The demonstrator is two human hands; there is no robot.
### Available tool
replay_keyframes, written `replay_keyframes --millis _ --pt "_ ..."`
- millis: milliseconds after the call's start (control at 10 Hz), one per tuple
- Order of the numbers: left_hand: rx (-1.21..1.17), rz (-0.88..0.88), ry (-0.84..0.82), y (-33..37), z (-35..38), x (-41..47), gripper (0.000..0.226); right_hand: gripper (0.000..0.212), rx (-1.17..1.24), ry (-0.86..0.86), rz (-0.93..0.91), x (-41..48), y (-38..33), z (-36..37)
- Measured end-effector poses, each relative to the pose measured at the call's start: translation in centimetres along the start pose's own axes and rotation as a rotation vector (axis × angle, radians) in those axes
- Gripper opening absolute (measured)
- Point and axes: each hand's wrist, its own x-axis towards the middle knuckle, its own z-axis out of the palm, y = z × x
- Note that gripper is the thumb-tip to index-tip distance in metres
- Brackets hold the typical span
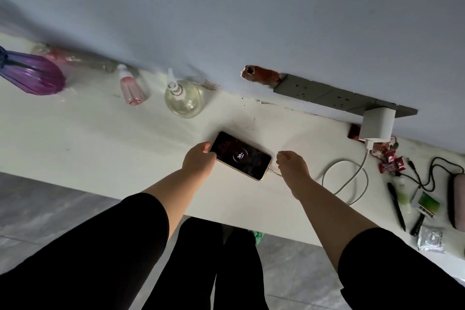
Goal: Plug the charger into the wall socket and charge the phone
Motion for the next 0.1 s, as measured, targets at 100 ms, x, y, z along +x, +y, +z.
replay_keyframes --millis 100 --pt "0.301 0.151 -0.022 1.28 -1.74 -2.2 0.041 0.034 -0.123 0.038 -0.06 -2.42 -0.42 -1.88"
